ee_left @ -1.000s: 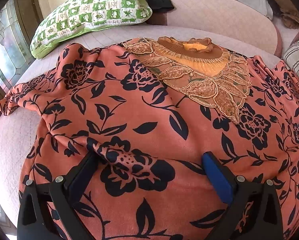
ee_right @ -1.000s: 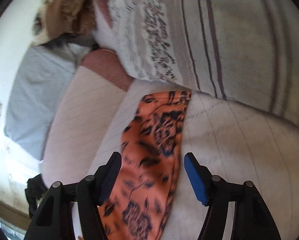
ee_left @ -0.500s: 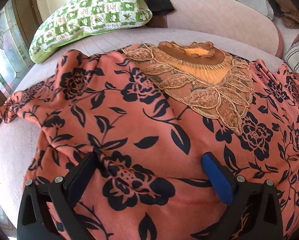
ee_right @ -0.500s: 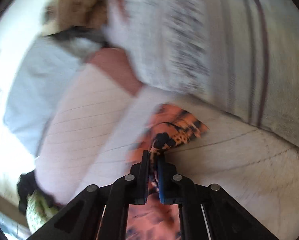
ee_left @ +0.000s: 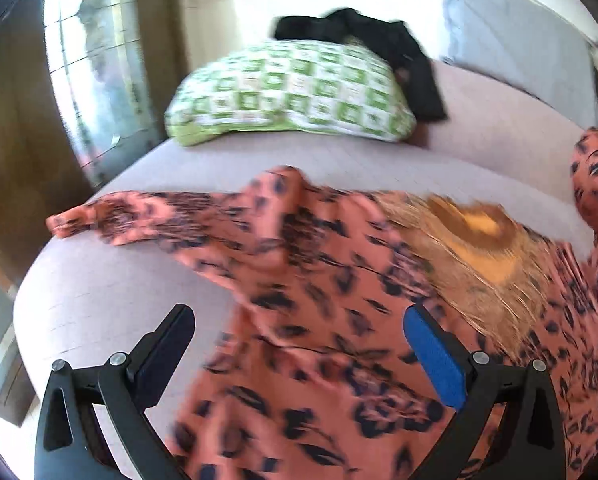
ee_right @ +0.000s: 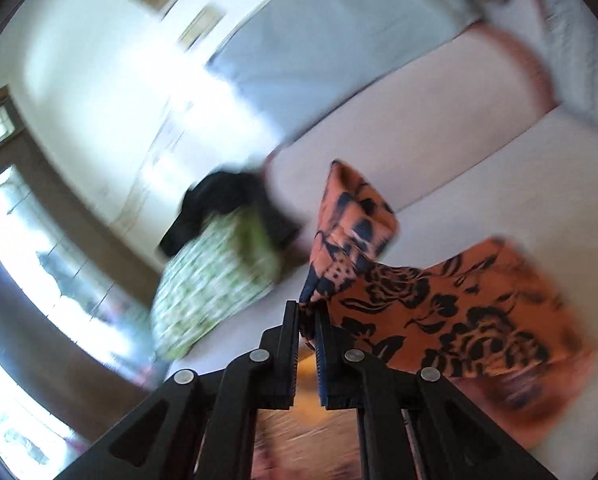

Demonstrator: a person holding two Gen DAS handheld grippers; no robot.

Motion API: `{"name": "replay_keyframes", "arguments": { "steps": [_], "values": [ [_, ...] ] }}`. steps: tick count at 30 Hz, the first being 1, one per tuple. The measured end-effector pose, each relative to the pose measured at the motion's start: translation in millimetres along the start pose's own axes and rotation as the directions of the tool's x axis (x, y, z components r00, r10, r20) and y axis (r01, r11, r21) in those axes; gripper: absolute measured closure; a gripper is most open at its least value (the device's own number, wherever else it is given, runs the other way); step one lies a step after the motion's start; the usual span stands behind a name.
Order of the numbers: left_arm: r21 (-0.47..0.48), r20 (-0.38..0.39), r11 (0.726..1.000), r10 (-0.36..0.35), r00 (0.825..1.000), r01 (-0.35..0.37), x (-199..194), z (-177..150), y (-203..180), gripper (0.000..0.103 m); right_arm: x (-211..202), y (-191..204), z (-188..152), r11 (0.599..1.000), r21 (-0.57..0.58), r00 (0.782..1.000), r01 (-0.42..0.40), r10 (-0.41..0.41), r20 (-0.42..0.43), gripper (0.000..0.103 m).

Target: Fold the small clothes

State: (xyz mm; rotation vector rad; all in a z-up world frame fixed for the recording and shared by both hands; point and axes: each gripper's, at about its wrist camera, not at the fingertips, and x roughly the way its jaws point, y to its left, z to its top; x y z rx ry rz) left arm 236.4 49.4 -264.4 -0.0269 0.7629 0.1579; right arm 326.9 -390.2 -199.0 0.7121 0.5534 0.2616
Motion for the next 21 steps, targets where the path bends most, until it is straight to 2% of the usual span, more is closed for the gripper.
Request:
{"name": "replay_keyframes", "arguments": {
  "steps": [3, 5, 8, 11, 12, 13, 14, 15, 18, 19, 21],
  "values": [
    [-0.076, -0.015, 0.997, 0.025, 1.000, -0.026, 4, 5, 29, 0.000, 40, 44, -51, 0.999, -0.007, 0.995, -0.048, 0.047, -0.093, 0.095],
    [-0.110, -0.035, 0.992, 0.054, 0.998, -0.057, 8, 7, 45, 0.000, 72, 66, -93, 0.998, 0.011, 0.981, -0.054, 0.055, -0.184, 0.091],
    [-0.172, -0.069, 0.980, 0.087, 0.994, -0.098, 16, 8, 70, 0.000, 115, 87, -148, 0.997, 0.025, 0.934, -0.067, 0.072, -0.351, 0.090],
    [-0.240, -0.088, 0.964, 0.098, 0.991, -0.116, 18, 7, 91, 0.000, 124, 106, -190, 0.991, -0.001, 0.865, -0.130, 0.113, -0.489, 0.084],
    [-0.259, -0.092, 0.959, 0.090, 0.992, -0.111, 19, 7, 95, 0.000, 120, 111, -198, 0.988, -0.040, 0.852, -0.146, 0.105, -0.513, 0.080],
    [-0.271, -0.094, 0.957, 0.083, 0.992, -0.105, 18, 7, 96, 0.000, 115, 112, -199, 0.986, -0.061, 0.853, -0.155, 0.102, -0.512, 0.080],
    [-0.286, -0.088, 0.954, 0.071, 0.994, -0.093, 17, 8, 97, 0.000, 105, 111, -196, 0.984, -0.083, 0.864, -0.155, 0.095, -0.495, 0.079],
    [-0.292, -0.078, 0.953, 0.060, 0.995, -0.081, 15, 8, 96, 0.000, 95, 108, -191, 0.985, -0.098, 0.877, -0.145, 0.082, -0.473, 0.073],
    [-0.284, -0.037, 0.959, -0.002, 0.999, -0.008, 12, 12, 84, 0.000, 52, 82, -161, 0.988, -0.136, 0.933, -0.073, 0.019, -0.359, 0.016],
    [-0.277, -0.030, 0.961, -0.038, 0.999, 0.029, 12, 14, 77, 0.000, 28, 68, -151, 0.989, -0.147, 0.961, -0.035, -0.007, -0.276, 0.016],
    [-0.258, -0.017, 0.961, -0.104, 0.994, 0.096, 12, 16, 65, 0.000, -7, 50, -133, 0.987, -0.158, 0.974, -0.009, -0.027, -0.224, 0.017]
  ]
}}
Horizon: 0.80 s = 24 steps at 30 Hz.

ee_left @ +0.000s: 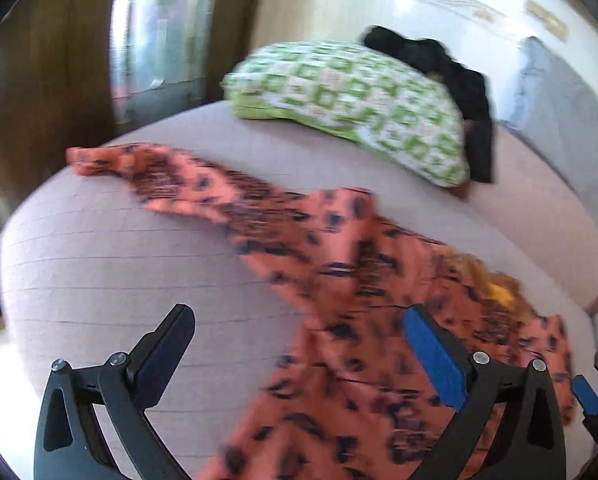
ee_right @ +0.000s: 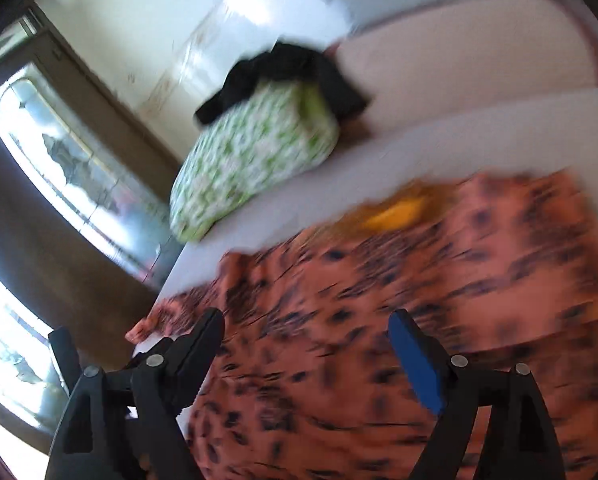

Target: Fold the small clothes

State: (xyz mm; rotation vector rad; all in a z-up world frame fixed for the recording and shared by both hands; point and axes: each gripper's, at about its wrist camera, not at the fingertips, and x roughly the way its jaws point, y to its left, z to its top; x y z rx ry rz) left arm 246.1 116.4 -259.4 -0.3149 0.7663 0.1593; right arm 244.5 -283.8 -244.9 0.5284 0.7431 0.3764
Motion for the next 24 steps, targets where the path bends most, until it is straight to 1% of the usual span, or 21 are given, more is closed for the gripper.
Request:
{"name": "replay_keyframes", "arguments": {
  "steps": [1, 2, 3, 4, 5, 6, 7, 8, 9, 10, 11, 12, 14, 15, 16, 17, 18, 19, 21, 22, 24],
  "values": [
    [0.021, -0.002, 0.999, -0.033, 0.999, 0.033, 2, -1, -10, 0.000, -16, -15, 3, 1.000, 0.009, 1.000, 0.026, -0.026, 0.009, 0.018],
    [0.048, -0.008, 0.997, -0.053, 0.999, 0.053, 5, -3, -20, 0.000, -18, -21, 10, 0.999, 0.022, 0.999, 0.050, -0.051, 0.018, 0.018],
    [0.070, -0.015, 0.995, -0.064, 0.998, 0.065, 7, -5, -28, 0.000, -28, -34, 12, 0.997, 0.038, 0.997, 0.072, -0.074, 0.038, 0.020],
    [0.111, -0.031, 0.990, -0.088, 0.996, 0.091, 15, -6, -43, 0.000, -37, -46, 12, 0.995, 0.049, 0.994, 0.087, -0.090, 0.059, 0.025],
    [0.142, -0.043, 0.984, -0.105, 0.994, 0.110, 20, -8, -53, 0.000, -43, -57, 13, 0.993, 0.059, 0.991, 0.105, -0.109, 0.076, 0.028],
    [0.172, -0.056, 0.977, -0.118, 0.991, 0.126, 25, -9, -62, 0.000, -54, -71, 14, 0.989, 0.075, 0.988, 0.124, -0.131, 0.087, 0.034],
    [0.212, -0.061, 0.969, -0.117, 0.991, 0.127, 33, -9, -74, 0.000, -56, -82, 15, 0.984, 0.102, 0.984, 0.143, -0.152, 0.091, 0.039],
    [0.237, -0.049, 0.965, -0.108, 0.993, 0.116, 39, -9, -82, 0.000, -58, -97, 17, 0.975, 0.152, 0.981, 0.161, -0.175, 0.084, 0.042],
    [0.257, -0.040, 0.961, -0.097, 0.994, 0.104, 45, -8, -90, 0.000, -62, -110, 21, 0.966, 0.199, 0.981, 0.163, -0.180, 0.071, 0.045],
    [0.272, -0.049, 0.957, -0.091, 0.995, 0.101, 54, -6, -95, 0.000, -58, -120, 23, 0.957, 0.247, 0.983, 0.154, -0.173, 0.056, 0.045],
    [0.277, -0.088, 0.954, -0.097, 0.991, 0.118, 66, -5, -100, 0.000, -58, -127, 25, 0.948, 0.281, 0.985, 0.148, -0.166, 0.043, 0.045],
    [0.278, -0.146, 0.951, -0.101, 0.984, 0.139, 78, -6, -106, 0.000, -57, -132, 27, 0.944, 0.293, 0.985, 0.149, -0.167, 0.035, 0.045],
    [0.304, -0.209, 0.944, -0.069, 0.975, 0.131, 92, -10, -113, 0.005, -55, -138, 31, 0.938, 0.302, 0.981, 0.172, -0.192, 0.037, 0.045],
    [0.317, -0.225, 0.938, -0.067, 0.972, 0.138, 97, -12, -117, 0.014, -54, -143, 33, 0.935, 0.310, 0.980, 0.170, -0.194, 0.046, 0.045],
    [0.323, -0.241, 0.934, -0.075, 0.968, 0.153, 101, -13, -120, 0.028, -53, -148, 35, 0.931, 0.324, 0.980, 0.166, -0.193, 0.053, 0.045],
    [0.330, -0.256, 0.928, -0.089, 0.963, 0.174, 104, -14, -122, 0.035, -50, -153, 37, 0.927, 0.340, 0.980, 0.158, -0.189, 0.061, 0.046],
    [0.342, -0.256, 0.921, -0.097, 0.962, 0.184, 106, -14, -126, 0.048, -48, -159, 39, 0.923, 0.352, 0.980, 0.152, -0.187, 0.068, 0.053],
    [0.372, -0.237, 0.910, -0.100, 0.966, 0.186, 105, -13, -131, 0.060, -47, -164, 40, 0.920, 0.361, 0.979, 0.155, -0.192, 0.069, 0.060],
    [0.390, -0.229, 0.903, -0.096, 0.969, 0.181, 108, -12, -136, 0.071, -38, -176, 39, 0.906, 0.388, 0.977, 0.168, -0.205, 0.054, 0.065],
    [0.381, -0.230, 0.906, -0.100, 0.968, 0.184, 109, -10, -137, 0.072, -33, -180, 38, 0.902, 0.400, 0.979, 0.165, -0.200, 0.047, 0.065],
    [0.338, -0.252, 0.919, -0.119, 0.960, 0.202, 110, -6, -135, 0.072, -21, -187, 36, 0.893, 0.419, 0.983, 0.162, -0.186, 0.015, 0.065]
  ]
}}
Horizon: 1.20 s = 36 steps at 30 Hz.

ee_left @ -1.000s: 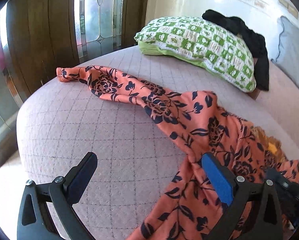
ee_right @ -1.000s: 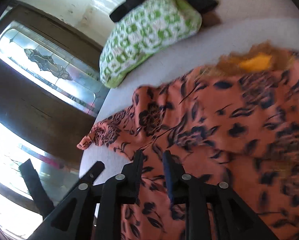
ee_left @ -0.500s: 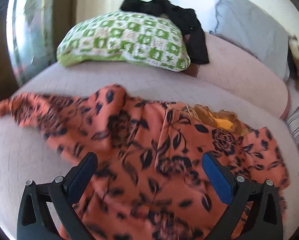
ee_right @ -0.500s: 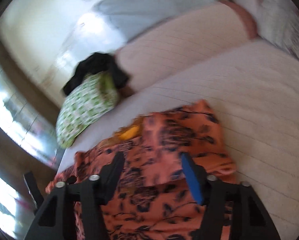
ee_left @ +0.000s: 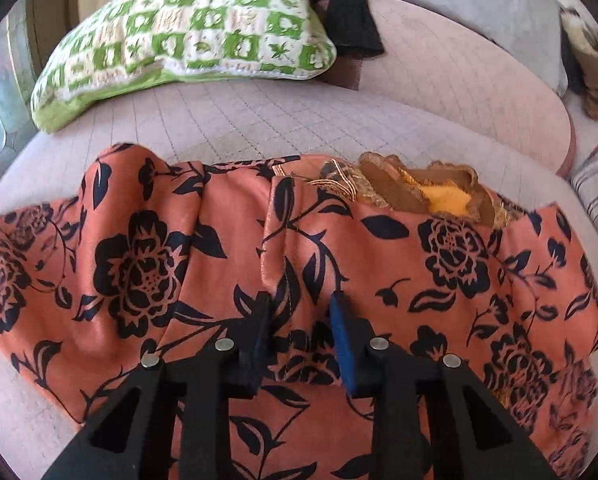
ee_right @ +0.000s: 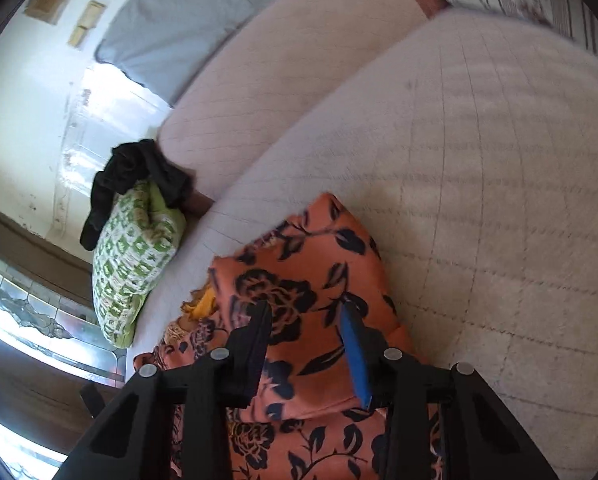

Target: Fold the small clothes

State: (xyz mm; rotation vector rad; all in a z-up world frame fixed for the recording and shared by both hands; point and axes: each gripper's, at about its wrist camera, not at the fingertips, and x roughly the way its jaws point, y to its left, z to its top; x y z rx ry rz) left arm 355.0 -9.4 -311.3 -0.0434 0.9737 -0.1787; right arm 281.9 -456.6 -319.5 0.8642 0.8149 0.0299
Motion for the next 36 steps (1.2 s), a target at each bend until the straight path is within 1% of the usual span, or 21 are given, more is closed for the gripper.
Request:
{"name": "replay_keyframes", "arguments": {
  "steps": [2, 4, 5, 8, 9, 10, 13, 18, 20, 22, 23, 24, 25, 26, 27, 29, 30, 31, 32, 33, 36],
  "values": [
    [-0.027, -0.007, 1.000, -0.011, 1.000, 0.011, 2, 2, 7, 0.071, 19, -6, -5, 1.000, 0.009, 0.996, 0.025, -0.024, -0.082, 0.065],
    [-0.034, -0.011, 0.999, 0.003, 1.000, -0.003, 5, 2, 10, 0.055, 37, -9, -12, 0.996, -0.014, 0.984, 0.094, -0.095, -0.153, 0.072],
    [-0.035, -0.005, 0.999, 0.009, 1.000, -0.009, 5, 1, 11, 0.053, 36, -4, -13, 0.992, -0.044, 0.984, 0.115, -0.119, -0.129, 0.072],
    [-0.024, 0.009, 1.000, 0.020, 1.000, -0.019, 5, -2, 8, 0.053, 35, 5, -17, 0.985, -0.100, 0.981, 0.142, -0.154, -0.119, 0.070],
    [-0.017, 0.014, 1.000, 0.017, 1.000, -0.017, 5, -3, 7, 0.059, 35, 4, -18, 0.985, -0.097, 0.982, 0.141, -0.152, -0.116, 0.069],
    [-0.013, 0.014, 1.000, 0.012, 1.000, -0.012, 3, -6, 7, 0.078, 35, 4, -18, 0.986, -0.092, 0.982, 0.138, -0.148, -0.114, 0.069],
    [-0.037, 0.021, 0.999, -0.006, 1.000, 0.007, -3, -9, 11, 0.095, 34, 2, -16, 0.989, -0.078, 0.984, 0.125, -0.134, -0.119, 0.069],
    [-0.139, 0.063, 0.979, -0.141, 0.988, 0.148, -25, -3, 33, 0.096, 33, -2, -17, 0.989, -0.077, 0.985, 0.123, -0.131, -0.109, 0.069],
    [-0.151, 0.071, 0.973, -0.163, 0.984, 0.172, -29, 0, 37, 0.096, 32, -2, -18, 0.988, -0.085, 0.985, 0.128, -0.136, -0.103, 0.069],
    [-0.144, 0.073, 0.977, -0.147, 0.986, 0.156, -29, 2, 37, 0.094, 32, -2, -19, 0.987, -0.092, 0.985, 0.132, -0.141, -0.098, 0.069],
    [-0.147, 0.065, 0.979, -0.131, 0.989, 0.140, -28, 3, 35, 0.091, 31, -1, -19, 0.987, -0.095, 0.985, 0.133, -0.142, -0.097, 0.069],
    [-0.156, 0.045, 0.980, -0.121, 0.992, 0.127, -26, 2, 35, 0.072, 31, -1, -19, 0.986, -0.098, 0.985, 0.134, -0.144, -0.096, 0.069],
    [-0.165, 0.024, 0.978, -0.125, 0.992, 0.127, -22, 1, 34, 0.043, 33, 1, -19, 0.986, -0.101, 0.985, 0.135, -0.145, -0.095, 0.069],
    [-0.173, 0.005, 0.976, -0.135, 0.991, 0.133, -17, 0, 34, 0.032, 34, 2, -19, 0.985, -0.102, 0.985, 0.136, -0.145, -0.094, 0.069],
    [-0.178, -0.006, 0.976, -0.132, 0.991, 0.129, -14, 0, 33, 0.026, 34, 3, -19, 0.985, -0.102, 0.985, 0.136, -0.146, -0.093, 0.069],
    [-0.167, -0.027, 0.981, -0.109, 0.994, 0.103, -7, -2, 29, 0.026, 35, 3, -19, 0.986, -0.102, 0.985, 0.135, -0.145, -0.094, 0.069],
    [-0.152, -0.018, 0.984, -0.093, 0.996, 0.089, -6, -2, 27, 0.030, 35, 3, -19, 0.986, -0.101, 0.985, 0.134, -0.144, -0.095, 0.069],
    [-0.141, -0.002, 0.987, -0.073, 0.997, 0.072, -6, -2, 26, 0.061, 35, 3, -19, 0.986, -0.099, 0.985, 0.133, -0.142, -0.095, 0.069],
    [-0.122, -0.006, 0.991, -0.058, 0.998, 0.056, -6, -3, 23, 0.085, 35, 3, -19, 0.986, -0.098, 0.985, 0.131, -0.141, -0.096, 0.069],
    [-0.118, -0.015, 0.992, -0.051, 0.999, 0.049, -5, -3, 23, 0.096, 35, 3, -19, 0.987, -0.097, 0.985, 0.131, -0.140, -0.097, 0.069],
    [-0.154, 0.028, 0.986, -0.061, 0.998, 0.064, -15, -4, 30, 0.097, 35, 2, -18, 0.987, -0.096, 0.985, 0.129, -0.138, -0.099, 0.069]
  ]
}}
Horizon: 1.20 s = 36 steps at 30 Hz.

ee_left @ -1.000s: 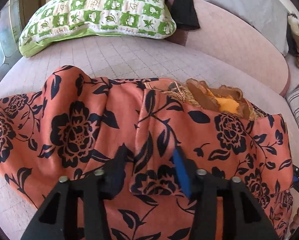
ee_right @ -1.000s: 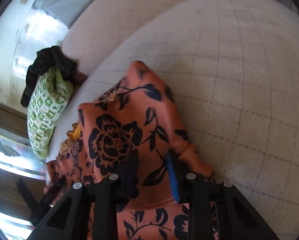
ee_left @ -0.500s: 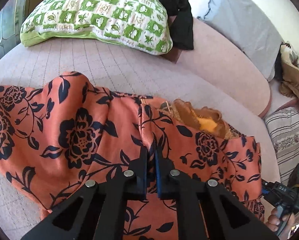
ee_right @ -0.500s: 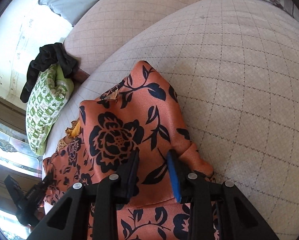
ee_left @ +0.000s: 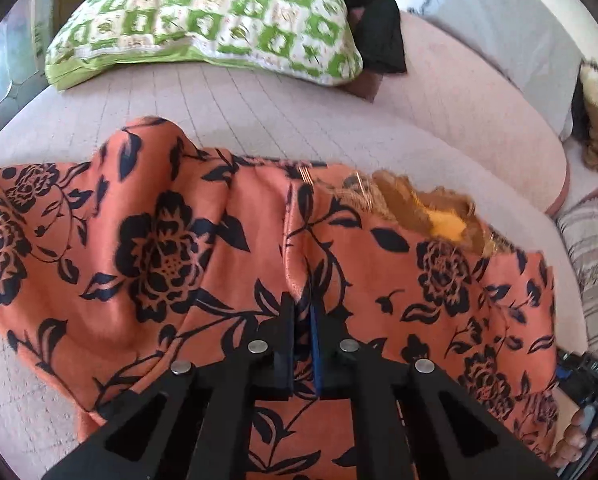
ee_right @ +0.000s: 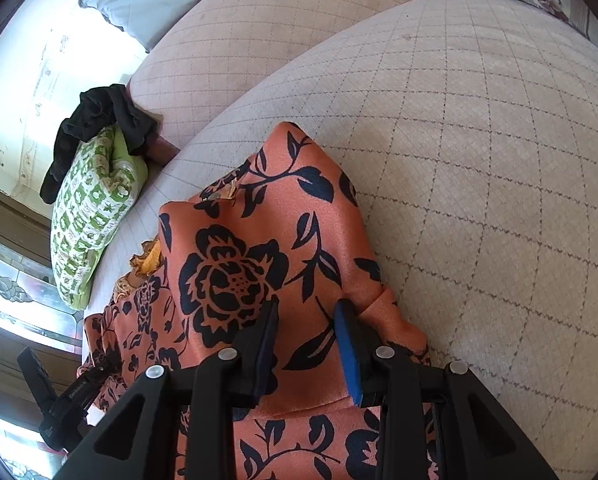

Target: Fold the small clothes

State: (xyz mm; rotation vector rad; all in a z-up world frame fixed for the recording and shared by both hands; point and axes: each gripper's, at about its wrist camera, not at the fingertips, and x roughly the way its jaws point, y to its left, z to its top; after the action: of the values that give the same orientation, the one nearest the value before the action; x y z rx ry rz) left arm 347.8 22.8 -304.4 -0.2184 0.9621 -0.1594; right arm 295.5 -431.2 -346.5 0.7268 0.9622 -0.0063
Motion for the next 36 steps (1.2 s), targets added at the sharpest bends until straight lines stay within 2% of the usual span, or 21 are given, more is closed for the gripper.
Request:
{"name": "replay_keyframes", "arguments": {
  "steps": [3, 7, 10, 13, 15, 17, 19, 20, 21, 22, 24, 25, 26, 27, 28, 29, 30, 32, 33, 35, 36],
  "values": [
    [-0.032, 0.071, 0.999, -0.036, 0.997, 0.039, -26, 6, 6, 0.097, 0, 1, 0, 1.000, -0.001, 1.000, 0.003, -0.003, -0.001, 0.069],
    [-0.025, 0.111, 0.999, -0.029, 0.993, 0.032, -45, 8, 7, 0.097, -1, 3, 0, 1.000, 0.002, 1.000, 0.015, -0.015, 0.002, 0.069],
    [-0.025, 0.087, 0.999, -0.030, 0.996, 0.032, -48, 6, 13, 0.097, -8, 9, -1, 1.000, -0.003, 1.000, 0.023, -0.023, 0.019, 0.070],
    [-0.001, 0.047, 1.000, 0.003, 0.999, -0.003, -45, 2, 15, 0.096, -18, 24, -5, 0.998, -0.066, 0.997, 0.002, 0.003, 0.077, 0.070],
    [-0.009, 0.019, 1.000, 0.005, 1.000, -0.004, -42, 0, 20, 0.093, -13, 33, -8, 0.993, -0.112, 0.998, -0.023, 0.029, 0.054, 0.069],
    [-0.033, 0.007, 0.999, 0.012, 1.000, -0.011, -47, -2, 32, 0.091, 13, 35, -15, 0.991, -0.135, 0.997, -0.007, -0.004, -0.083, 0.058],
    [-0.078, 0.028, 0.996, 0.050, 0.998, -0.048, -57, -1, 51, 0.090, 14, 41, -21, 0.984, -0.177, 0.999, 0.013, -0.022, -0.046, 0.054],
    [-0.117, 0.048, 0.991, 0.073, 0.996, -0.067, -65, 0, 65, 0.087, 13, 45, -21, 0.982, -0.190, 0.999, 0.007, -0.017, -0.051, 0.049],
    [-0.180, 0.067, 0.980, 0.100, 0.993, -0.087, -75, 1, 85, 0.078, 13, 48, -22, 0.980, -0.199, 0.998, -0.011, -0.001, -0.060, 0.038],
    [-0.254, 0.079, 0.962, 0.128, 0.989, -0.104, -83, 1, 106, 0.059, 13, 49, -23, 0.980, -0.199, 0.998, -0.025, 0.013, -0.061, 0.034],
    [-0.398, 0.113, 0.909, 0.184, 0.976, -0.126, -98, -3, 145, 0.041, 14, 50, -25, 0.979, -0.201, 0.999, -0.018, 0.008, -0.052, 0.034],
    [-0.480, 0.121, 0.865, 0.231, 0.965, -0.147, -105, -5, 167, 0.039, 15, 51, -26, 0.977, -0.212, 0.999, -0.010, 0.000, -0.046, 0.034],
    [-0.575, 0.111, 0.803, 0.268, 0.957, -0.158, -109, -9, 197, 0.039, 15, 54, -28, 0.976, -0.219, 0.999, -0.004, -0.005, -0.042, 0.034],
    [-0.619, 0.101, 0.770, 0.271, 0.957, -0.153, -109, -11, 212, 0.039, 15, 55, -30, 0.973, -0.229, 0.999, 0.003, -0.012, -0.037, 0.034],
    [-0.680, 0.087, 0.720, 0.265, 0.960, -0.137, -108, -15, 234, 0.039, 16, 57, -31, 0.970, -0.242, 0.999, 0.011, -0.019, -0.032, 0.033],
    [-0.745, 0.080, 0.658, 0.249, 0.965, -0.109, -105, -21, 259, 0.039, 16, 58, -33, 0.967, -0.256, 0.999, 0.020, -0.027, -0.025, 0.033],
    [-0.782, 0.086, 0.619, 0.232, 0.969, -0.079, -102, -25, 273, 0.039, 16, 58, -34, 0.963, -0.267, 0.999, 0.026, -0.033, -0.020, 0.032],
    [-0.834, 0.182, 0.549, 0.177, 0.967, 0.057, -105, -30, 299, 0.039, 17, 60, -36, 0.956, -0.290, 0.999, 0.041, -0.046, -0.010, 0.031],
    [-0.839, 0.224, 0.535, 0.165, 0.960, 0.103, -108, -29, 307, 0.039, 18, 61, -36, 0.954, -0.297, 0.999, 0.046, -0.050, -0.008, 0.030],
    [-0.828, 0.259, 0.543, 0.150, 0.954, 0.140, -105, -23, 318, 0.039, 18, 61, -36, 0.953, -0.300, 0.999, 0.050, -0.054, -0.003, 0.029],
    [-0.832, 0.253, 0.537, 0.146, 0.956, 0.138, -100, -21, 325, 0.039, 18, 61, -36, 0.953, -0.299, 0.999, 0.051, -0.054, -0.002, 0.029]
  ]
}}
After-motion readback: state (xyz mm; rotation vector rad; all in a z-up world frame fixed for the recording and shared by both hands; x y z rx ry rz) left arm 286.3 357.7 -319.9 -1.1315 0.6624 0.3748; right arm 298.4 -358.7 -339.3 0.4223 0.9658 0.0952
